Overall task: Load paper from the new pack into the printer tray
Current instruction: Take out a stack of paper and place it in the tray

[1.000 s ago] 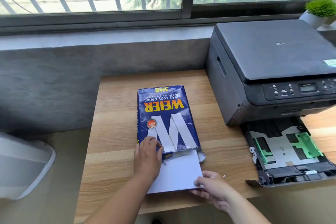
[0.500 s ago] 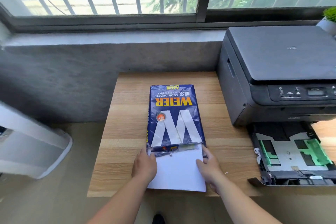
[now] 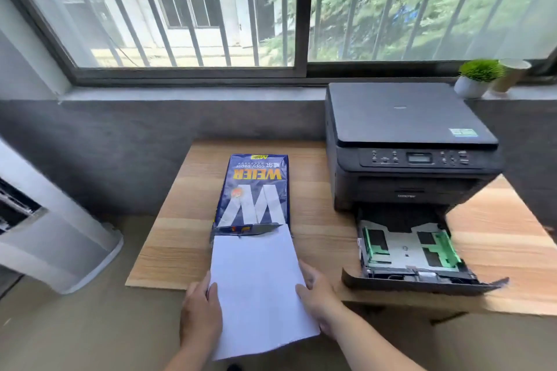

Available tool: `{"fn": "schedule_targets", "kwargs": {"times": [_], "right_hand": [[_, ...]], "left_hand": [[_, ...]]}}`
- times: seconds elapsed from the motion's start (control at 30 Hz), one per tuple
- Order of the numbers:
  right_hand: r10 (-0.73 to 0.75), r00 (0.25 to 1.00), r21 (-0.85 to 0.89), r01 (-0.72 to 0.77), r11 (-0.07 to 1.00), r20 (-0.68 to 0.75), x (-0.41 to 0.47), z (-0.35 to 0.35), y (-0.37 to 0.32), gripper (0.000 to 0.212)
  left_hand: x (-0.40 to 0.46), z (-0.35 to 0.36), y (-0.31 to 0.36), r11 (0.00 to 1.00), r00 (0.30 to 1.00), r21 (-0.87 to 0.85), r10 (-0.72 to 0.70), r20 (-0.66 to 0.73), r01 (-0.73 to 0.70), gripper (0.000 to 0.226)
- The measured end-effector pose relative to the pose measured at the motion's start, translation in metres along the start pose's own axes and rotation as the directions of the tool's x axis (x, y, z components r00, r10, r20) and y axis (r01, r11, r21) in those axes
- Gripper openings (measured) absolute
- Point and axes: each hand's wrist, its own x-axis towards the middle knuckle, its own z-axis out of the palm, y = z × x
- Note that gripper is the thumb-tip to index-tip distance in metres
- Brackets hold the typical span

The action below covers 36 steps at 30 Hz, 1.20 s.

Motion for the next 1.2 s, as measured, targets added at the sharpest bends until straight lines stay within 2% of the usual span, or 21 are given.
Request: {"fn": "schedule_targets", "kwargs": {"times": [0.13, 0.2, 0.3, 0.4, 0.53, 0.63, 0.77, 0.93, 1.07, 1.2], "right_hand": [[-0.074, 0.996, -0.051, 0.077, 0.996, 0.048, -0.031, -0.027, 0.017, 0.061], [-0.117, 0.992, -0.069, 0.12, 0.99, 0.05, -0.048, -0.04, 0.022, 0.064], [-0.139, 0.99, -0.069, 0.136, 0.988, -0.038, -0.072, -0.075, 0.02, 0.06], [-0.107, 0.976, -0.062, 0.097, 0.993, -0.191, -0.083, -0.135, 0.02, 0.057], [-0.046, 0.922, -0.053, 0.028, 0.998, -0.385, -0.092, -0.222, 0.029, 0.053], [0.005, 0.869, -0.03, -0.023, 0.999, -0.494, -0.093, -0.272, 0.038, 0.054], [0.037, 0.817, -0.034, -0.069, 0.997, -0.576, -0.086, -0.308, 0.035, 0.053], [0.035, 0.834, -0.009, -0.048, 0.999, -0.551, -0.064, -0.321, 0.012, 0.053], [0.006, 0.875, -0.051, -0.035, 0.998, -0.484, -0.037, -0.331, 0.003, 0.054], [-0.011, 0.899, -0.091, -0.032, 0.995, -0.438, -0.015, -0.344, -0.005, 0.053]], "left_hand": [[-0.063, 0.0, 0.005, 0.999, 0.993, -0.042, 0.02, -0.114, -0.025, 0.034], [-0.082, 0.004, 0.01, 0.999, 0.993, -0.035, 0.032, -0.118, -0.036, 0.034], [-0.086, 0.026, 0.036, 0.997, 0.996, 0.01, 0.082, -0.035, -0.082, 0.034], [-0.092, 0.071, 0.083, 0.981, 0.977, -0.019, 0.192, 0.093, -0.191, 0.036], [-0.114, 0.144, 0.14, 0.97, 0.928, -0.115, 0.239, 0.285, -0.215, 0.036], [-0.12, 0.19, 0.164, 0.963, 0.867, -0.12, 0.268, 0.42, -0.24, 0.035], [-0.115, 0.228, 0.189, 0.965, 0.819, -0.104, 0.258, 0.512, -0.239, 0.031], [-0.098, 0.249, 0.205, 0.985, 0.832, -0.088, 0.174, 0.527, -0.151, 0.018], [-0.089, 0.261, 0.2, 0.99, 0.871, 0.047, 0.096, 0.483, -0.135, 0.032], [-0.085, 0.267, 0.206, 0.981, 0.888, 0.137, 0.057, 0.457, -0.134, 0.016]]}}
